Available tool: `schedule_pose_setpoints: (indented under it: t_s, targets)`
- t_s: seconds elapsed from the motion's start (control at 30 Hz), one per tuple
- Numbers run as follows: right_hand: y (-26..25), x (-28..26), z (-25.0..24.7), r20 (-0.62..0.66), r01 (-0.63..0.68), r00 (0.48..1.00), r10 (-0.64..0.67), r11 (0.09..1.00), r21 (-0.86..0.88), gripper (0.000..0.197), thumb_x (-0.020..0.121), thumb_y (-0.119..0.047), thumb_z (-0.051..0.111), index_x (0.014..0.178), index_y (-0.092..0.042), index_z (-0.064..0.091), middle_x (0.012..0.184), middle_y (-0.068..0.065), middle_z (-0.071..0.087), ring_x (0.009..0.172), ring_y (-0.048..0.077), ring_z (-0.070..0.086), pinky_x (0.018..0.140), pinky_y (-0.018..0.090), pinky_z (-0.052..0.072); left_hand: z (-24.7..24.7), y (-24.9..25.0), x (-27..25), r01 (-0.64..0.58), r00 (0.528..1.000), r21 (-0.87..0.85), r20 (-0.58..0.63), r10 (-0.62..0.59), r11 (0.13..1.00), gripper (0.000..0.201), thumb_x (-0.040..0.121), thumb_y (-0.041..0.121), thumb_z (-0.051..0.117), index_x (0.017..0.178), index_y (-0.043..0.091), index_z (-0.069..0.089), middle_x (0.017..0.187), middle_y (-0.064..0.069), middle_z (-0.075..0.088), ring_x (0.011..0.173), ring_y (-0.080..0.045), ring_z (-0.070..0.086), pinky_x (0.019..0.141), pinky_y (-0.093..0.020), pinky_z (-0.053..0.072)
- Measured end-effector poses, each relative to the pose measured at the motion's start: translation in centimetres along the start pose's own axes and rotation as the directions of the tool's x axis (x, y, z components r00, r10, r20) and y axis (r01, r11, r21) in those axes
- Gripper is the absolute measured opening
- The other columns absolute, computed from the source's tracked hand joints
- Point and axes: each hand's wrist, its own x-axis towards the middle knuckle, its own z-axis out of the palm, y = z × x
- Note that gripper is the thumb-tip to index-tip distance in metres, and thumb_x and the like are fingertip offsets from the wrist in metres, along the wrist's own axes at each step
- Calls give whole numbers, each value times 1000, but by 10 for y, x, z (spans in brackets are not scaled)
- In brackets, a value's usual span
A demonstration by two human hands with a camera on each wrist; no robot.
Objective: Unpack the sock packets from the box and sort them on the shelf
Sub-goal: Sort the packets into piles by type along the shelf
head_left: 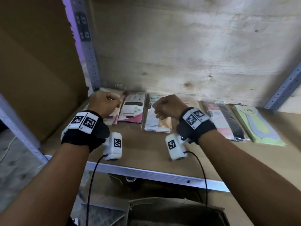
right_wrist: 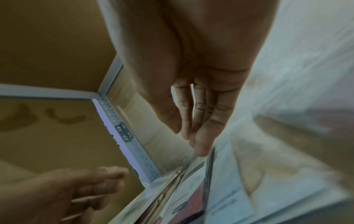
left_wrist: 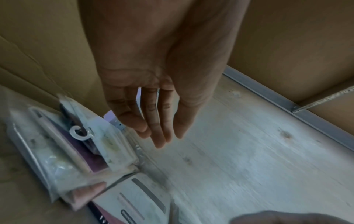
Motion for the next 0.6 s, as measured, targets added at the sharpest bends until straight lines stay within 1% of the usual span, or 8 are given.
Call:
schedule_pose_setpoints:
  t_s: [0.1, 0.17, 0.23, 0.3, 0.33, 0.47, 0.53, 0.6]
  targets:
    - [-14, 32, 31, 19, 23, 1000, -22, 997, -77, 18, 84, -5, 59, 88, -3, 76, 97, 16, 75, 89, 29, 73, 80, 41, 61, -6, -3, 5, 11, 1000, -57, -5, -12, 998, 23, 84, 13, 68, 63, 22, 70, 76, 2, 74, 71, -15, 64, 86, -35, 57]
    - [-23, 48, 48, 25, 37, 999, -34, 991, -125, 17, 86, -10, 61, 92, -6, 77, 104, 12, 74, 97, 28, 70, 87, 43, 59, -8, -3, 6, 10, 1000, -65, 1, -10, 998, 23, 83, 12, 68, 62, 20, 71, 71, 5, 72, 70, -16, 64, 85, -36, 58]
    - [-27, 62, 60, 18, 32, 999, -29, 988, -148, 19, 87, -13, 61, 95, -5, 76, 106, 13, 73, 95, 28, 68, 86, 42, 59, -8, -1, 6, -1, 1000, -70, 20, 3, 998, 21, 83, 11, 67, 65, 20, 72, 75, 1, 73, 72, -16, 65, 85, -35, 58]
    - [-31, 72, 71, 23, 15, 1000, -10, 975, -222, 25, 90, -15, 55, 101, -2, 74, 108, 15, 71, 94, 27, 64, 76, 29, 56, -10, -1, 6, -5, 999, -88, 31, 7, 996, 22, 85, 12, 66, 66, 21, 71, 81, 0, 75, 72, -13, 65, 81, -31, 58]
    - [-32, 77, 76, 25, 10, 1000, -3, 962, -271, 28, 92, -16, 52, 106, -2, 72, 110, 15, 70, 93, 23, 59, 71, 22, 49, -11, -1, 7, -6, 999, -94, 34, 9, 996, 21, 86, 13, 66, 68, 22, 71, 84, 0, 76, 73, -13, 66, 80, -29, 57]
    - [-30, 87, 84, -54, -25, 998, 9, 951, -309, 34, 93, -16, 54, 123, -6, 66, 124, 14, 64, 94, 16, 46, 61, 14, 32, -13, 1, 4, 15, 998, -109, 65, -8, 994, 17, 88, 19, 64, 73, 24, 69, 89, 3, 75, 89, -17, 69, 85, -29, 55]
    - [-30, 90, 86, -60, -36, 998, 18, 947, -318, 34, 93, -16, 54, 124, -7, 66, 129, 15, 63, 94, 15, 45, 61, 13, 32, -14, 2, 3, 24, 997, -122, 78, -14, 992, 16, 88, 20, 63, 74, 24, 69, 91, 3, 76, 87, -16, 68, 76, -25, 51]
    - [-31, 90, 88, -76, -45, 997, 21, 941, -335, 33, 94, -17, 52, 121, -6, 67, 126, 16, 64, 95, 19, 52, 70, 19, 43, -14, 3, 3, 25, 996, -131, 86, -14, 991, 16, 89, 20, 62, 75, 24, 69, 91, 3, 76, 83, -14, 66, 71, -22, 46]
